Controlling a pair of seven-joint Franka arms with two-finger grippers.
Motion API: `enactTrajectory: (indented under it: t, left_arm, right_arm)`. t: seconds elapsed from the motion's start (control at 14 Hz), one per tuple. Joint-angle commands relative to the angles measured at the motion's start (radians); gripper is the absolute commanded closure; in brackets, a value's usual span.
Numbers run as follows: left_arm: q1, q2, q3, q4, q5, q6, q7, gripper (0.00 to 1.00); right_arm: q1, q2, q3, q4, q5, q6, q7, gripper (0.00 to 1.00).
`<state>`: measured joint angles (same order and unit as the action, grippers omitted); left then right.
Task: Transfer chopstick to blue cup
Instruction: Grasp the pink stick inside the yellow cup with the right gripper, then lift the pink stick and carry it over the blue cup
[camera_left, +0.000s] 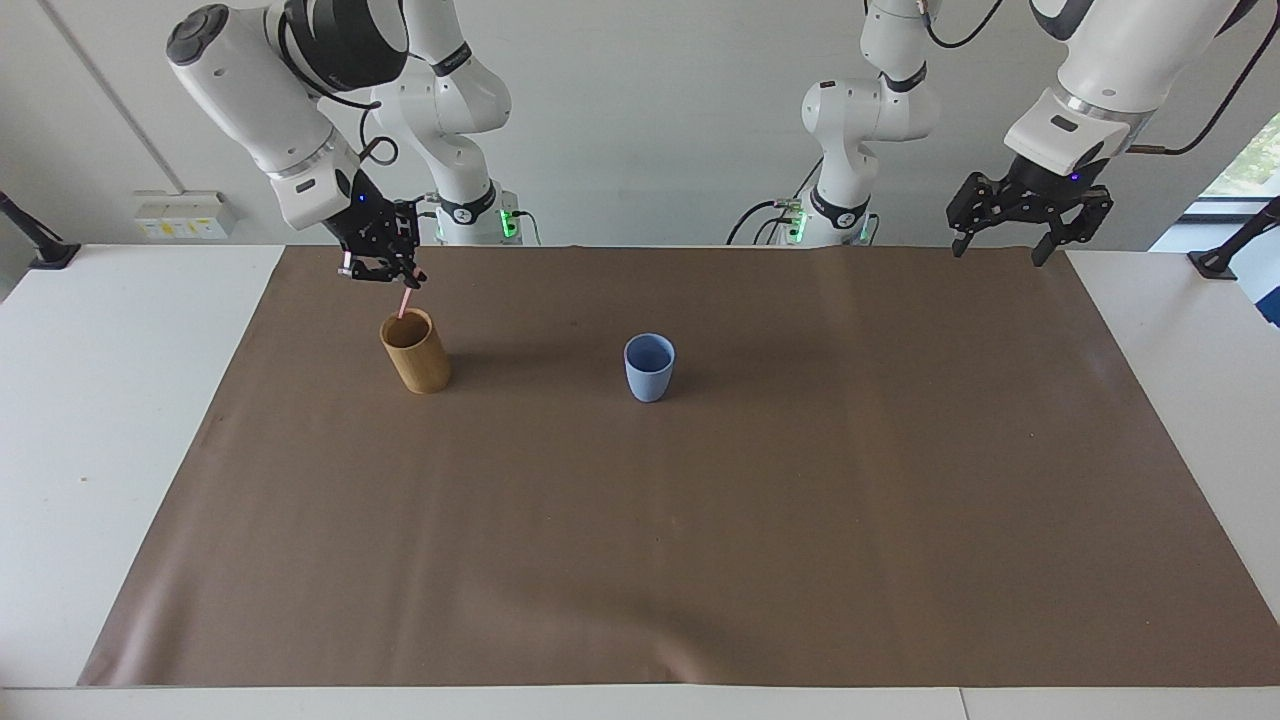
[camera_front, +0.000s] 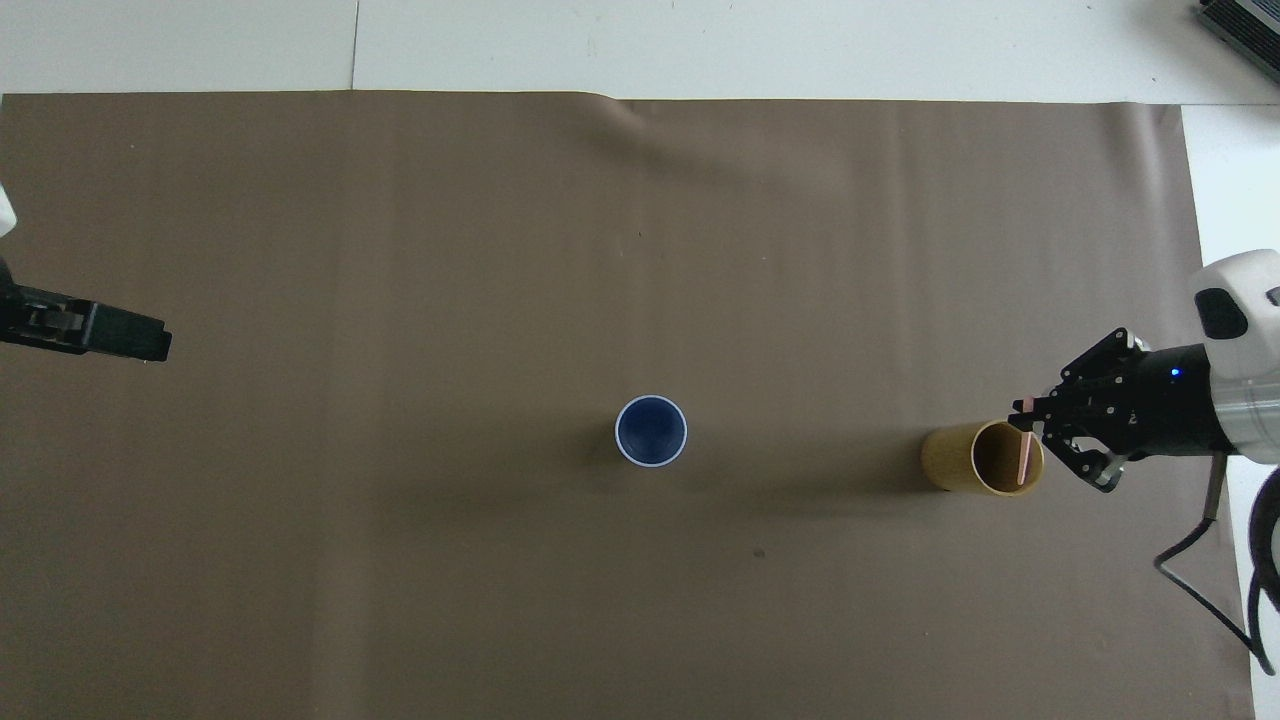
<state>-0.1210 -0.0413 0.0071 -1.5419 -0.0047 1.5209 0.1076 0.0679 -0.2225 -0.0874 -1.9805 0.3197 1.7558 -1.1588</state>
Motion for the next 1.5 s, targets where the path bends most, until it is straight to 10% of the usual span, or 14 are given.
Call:
enactTrajectory:
  t: [0.0, 0.64, 1.43]
  left_arm:
    - [0.017, 0.005, -0.012, 0.017, 0.018, -0.022, 0.0, 0.0]
    - [0.017, 0.005, -0.012, 0.017, 0.018, -0.022, 0.0, 0.0]
    - [0.015, 0.005, -0.012, 0.017, 0.018, -0.022, 0.0, 0.0]
  right_arm:
    - [-0.01, -0.001, 0.011, 0.048, 0.091, -0.038, 0.053, 1.0]
    - [0.084, 0.011, 0.173, 0.058, 0.144, 0.22, 0.497, 1.0]
    - [0.297, 0.144, 0.178, 0.052, 0.202, 0.568, 0.777, 1.0]
